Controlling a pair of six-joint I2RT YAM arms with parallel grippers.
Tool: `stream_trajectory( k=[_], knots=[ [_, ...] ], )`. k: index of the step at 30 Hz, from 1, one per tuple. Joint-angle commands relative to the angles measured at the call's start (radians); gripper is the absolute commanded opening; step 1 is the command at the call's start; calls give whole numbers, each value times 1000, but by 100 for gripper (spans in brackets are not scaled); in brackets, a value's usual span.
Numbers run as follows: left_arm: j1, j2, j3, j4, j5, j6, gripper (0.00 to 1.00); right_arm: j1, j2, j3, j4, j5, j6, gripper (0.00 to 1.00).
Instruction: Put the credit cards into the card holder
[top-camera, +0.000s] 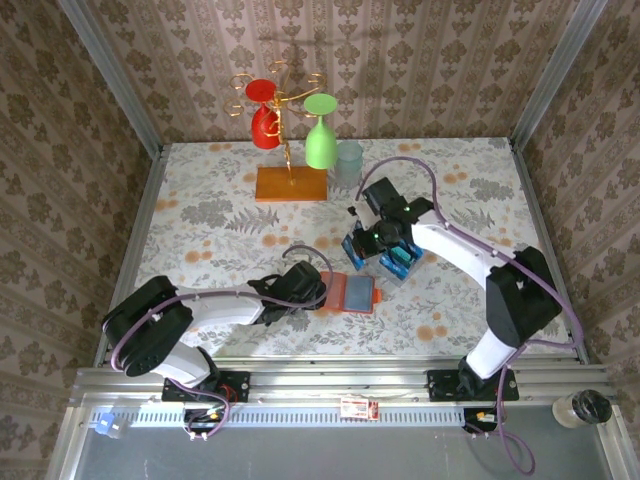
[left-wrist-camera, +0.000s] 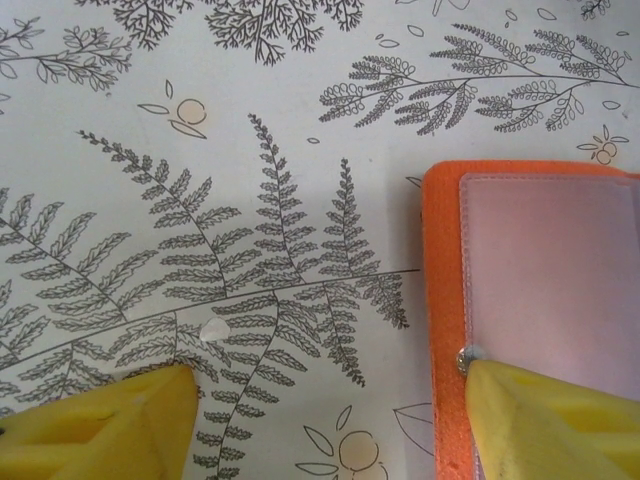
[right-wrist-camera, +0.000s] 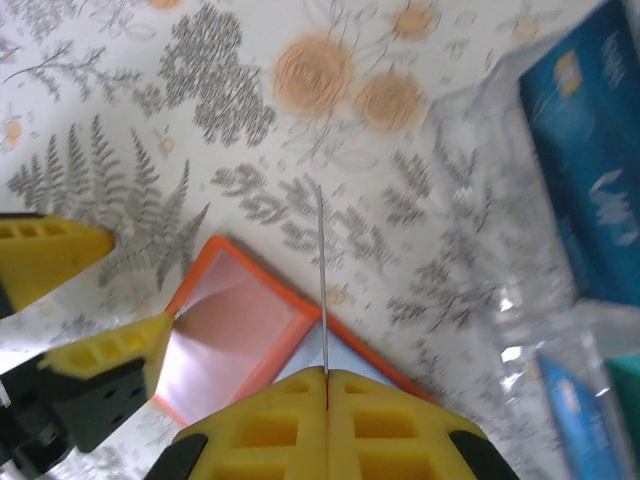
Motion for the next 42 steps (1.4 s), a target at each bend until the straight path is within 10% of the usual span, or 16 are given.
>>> stream_trajectory(
  k=[1, 13, 42],
  knots=[
    [-14, -23, -24, -58, -13, -25, 73, 1, -71, -108, 129, -112, 180, 0],
    [-29, -58, -34, -91, -34, -28, 73, 8, -117, -405, 482, -220, 485, 0],
    [-29, -110, 46, -147, -54, 89, 76, 9, 5, -375, 502, -298, 446, 0]
  ],
)
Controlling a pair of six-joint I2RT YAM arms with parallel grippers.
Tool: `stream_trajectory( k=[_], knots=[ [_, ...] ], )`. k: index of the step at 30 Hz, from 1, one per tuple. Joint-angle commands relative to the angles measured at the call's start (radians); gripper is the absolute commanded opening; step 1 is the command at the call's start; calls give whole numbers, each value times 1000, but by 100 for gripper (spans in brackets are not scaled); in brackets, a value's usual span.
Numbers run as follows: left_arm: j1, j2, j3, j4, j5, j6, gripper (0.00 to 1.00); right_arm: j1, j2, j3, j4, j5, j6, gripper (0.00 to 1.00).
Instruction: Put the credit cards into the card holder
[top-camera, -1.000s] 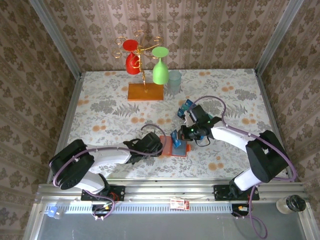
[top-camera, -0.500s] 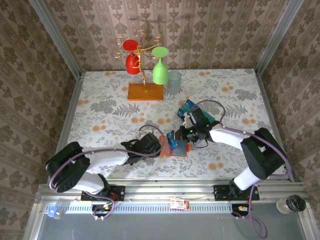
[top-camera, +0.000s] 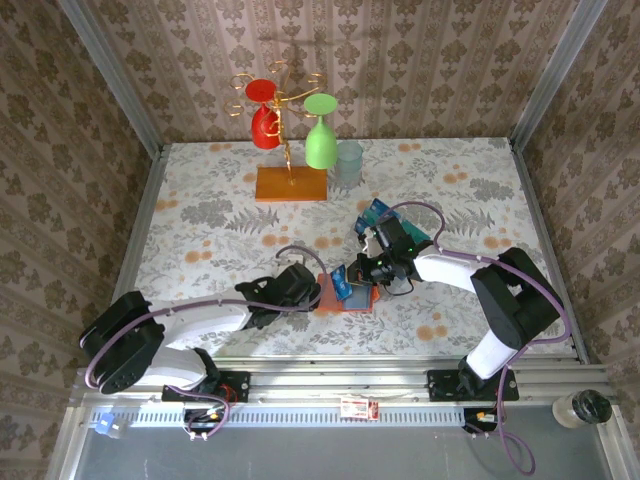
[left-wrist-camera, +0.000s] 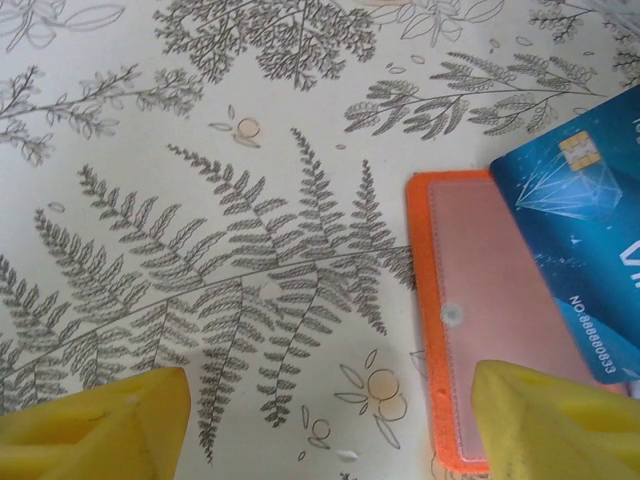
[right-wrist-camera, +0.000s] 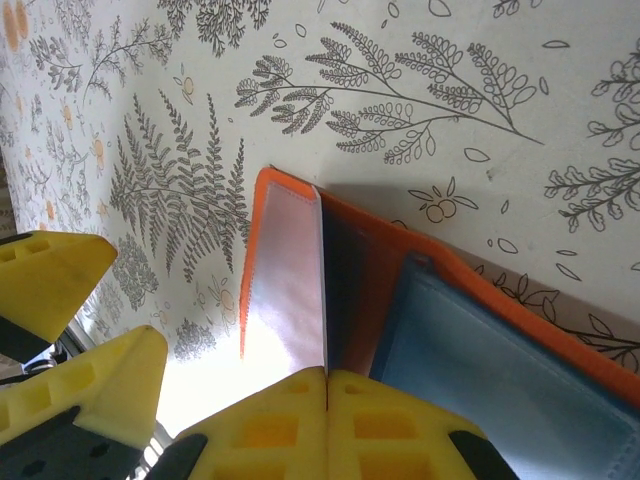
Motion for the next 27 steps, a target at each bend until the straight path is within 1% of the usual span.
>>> stream_trajectory(
  k=[1, 5, 10, 19, 22, 27],
  knots=[
    [-6, 40, 51, -16, 12, 59, 76, 8, -5, 21, -9, -19, -18, 0],
    [-6, 91, 75, -6, 28, 80, 77, 7, -16, 13, -6, -19, -14, 0],
    [-5, 132, 83, -9, 18, 81, 77, 6, -36, 4, -11, -18, -13, 0],
    [-7, 177, 97, -46, 13, 95, 77, -16, -147, -34, -15, 21, 15, 0],
    [-9, 166, 89, -61, 0, 77, 77, -16, -198, -80, 25, 50, 64, 0],
    [-17, 161, 80, -58, 3, 65, 77, -7, -277, -207, 186, 104, 183, 0]
  ],
)
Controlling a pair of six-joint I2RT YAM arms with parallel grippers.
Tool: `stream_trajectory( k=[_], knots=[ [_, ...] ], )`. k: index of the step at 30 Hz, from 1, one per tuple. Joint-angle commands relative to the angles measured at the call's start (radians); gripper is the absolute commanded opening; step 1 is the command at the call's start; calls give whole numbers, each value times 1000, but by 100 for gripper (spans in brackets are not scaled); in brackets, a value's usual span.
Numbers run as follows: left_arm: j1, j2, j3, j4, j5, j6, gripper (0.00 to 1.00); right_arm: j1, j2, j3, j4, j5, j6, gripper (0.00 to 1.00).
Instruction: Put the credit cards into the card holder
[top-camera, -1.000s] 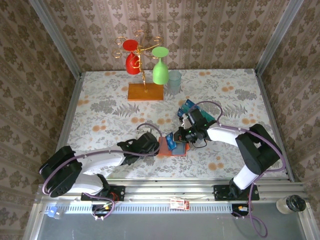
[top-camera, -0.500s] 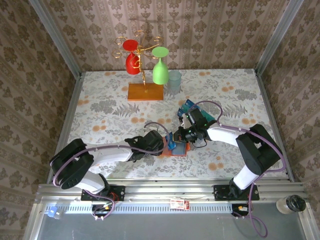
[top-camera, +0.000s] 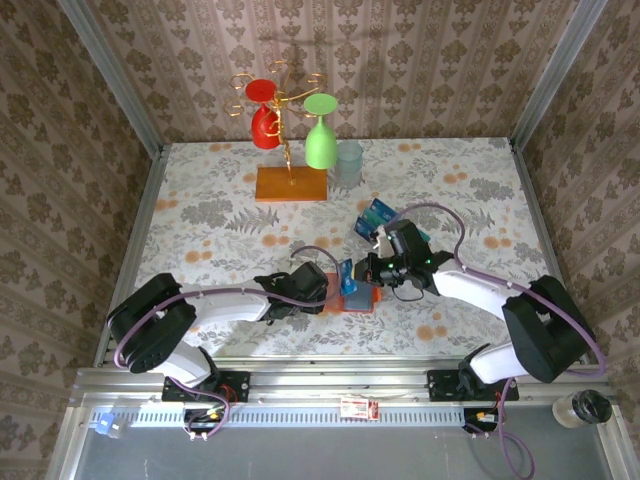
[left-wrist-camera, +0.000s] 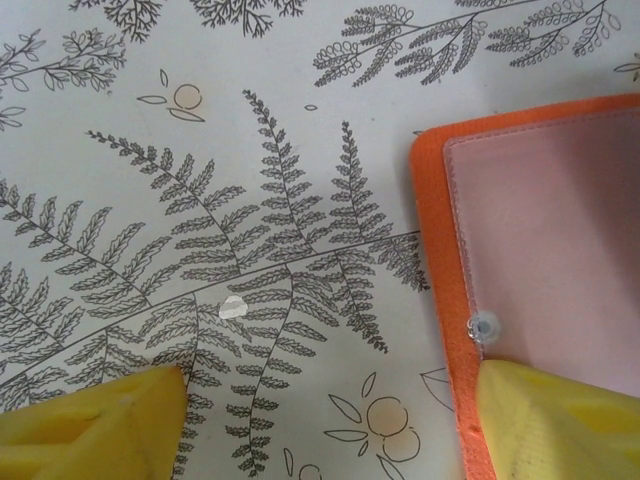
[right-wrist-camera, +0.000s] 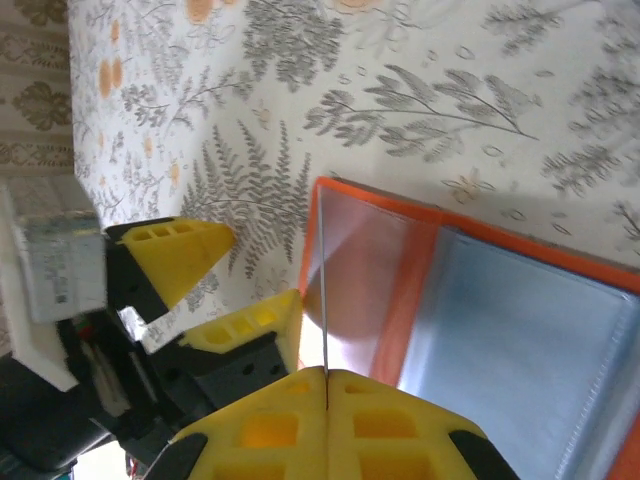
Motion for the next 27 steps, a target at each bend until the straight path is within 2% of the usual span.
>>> stream_trajectory(
  k=[1, 12, 27],
  knots=[
    [-17, -5, 8, -32, -14, -9, 77, 9, -57, -75, 120, 69, 104, 0],
    [-29, 2, -1, -31, -19, -27, 77, 89, -177, -258, 323, 302, 204, 0],
    [-33, 16, 10, -31, -19, -31, 77, 103, -72, -270, 453, 280, 218, 0]
  ],
)
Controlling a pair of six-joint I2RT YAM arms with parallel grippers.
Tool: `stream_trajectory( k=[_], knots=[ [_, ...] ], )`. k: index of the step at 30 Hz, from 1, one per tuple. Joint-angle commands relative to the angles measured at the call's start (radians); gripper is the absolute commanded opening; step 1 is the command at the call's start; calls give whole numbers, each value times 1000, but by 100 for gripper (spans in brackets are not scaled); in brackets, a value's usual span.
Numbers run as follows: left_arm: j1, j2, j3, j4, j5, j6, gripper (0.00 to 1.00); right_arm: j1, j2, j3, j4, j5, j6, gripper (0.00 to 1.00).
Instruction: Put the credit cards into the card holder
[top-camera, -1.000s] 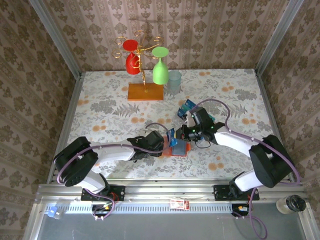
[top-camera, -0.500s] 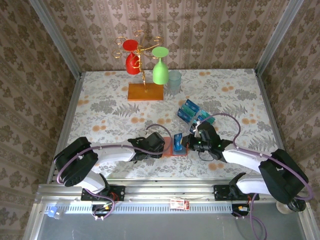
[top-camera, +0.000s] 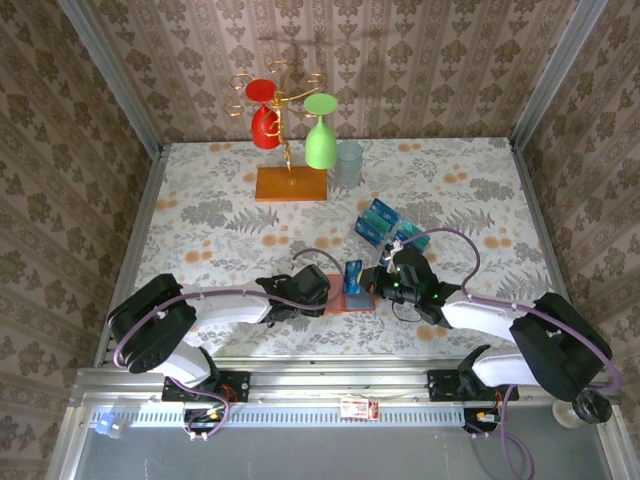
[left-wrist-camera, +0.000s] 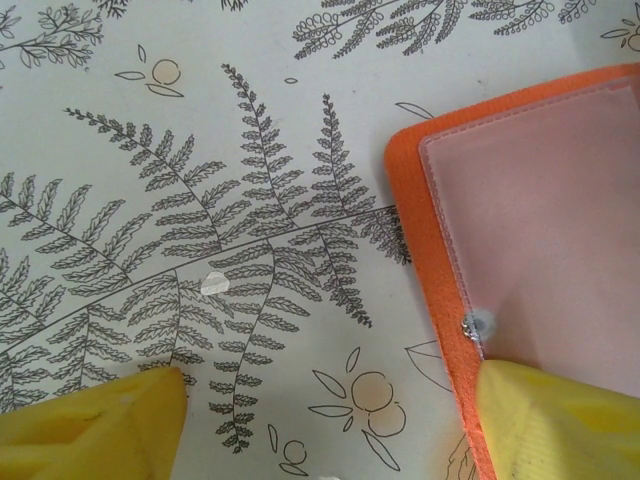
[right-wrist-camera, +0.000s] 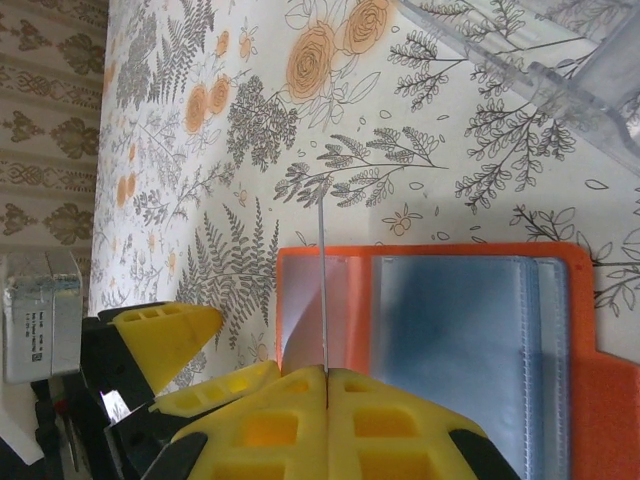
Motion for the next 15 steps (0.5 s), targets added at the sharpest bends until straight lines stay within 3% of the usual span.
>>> stream_trajectory(
  k=[1, 15],
  knots=[
    [-8, 16, 10, -22, -16, -20, 77, 6, 31, -7, 64, 11, 16, 0],
    [-10, 19, 6, -19, -15, -23, 77, 7, 75, -17, 110, -9, 29, 0]
  ],
)
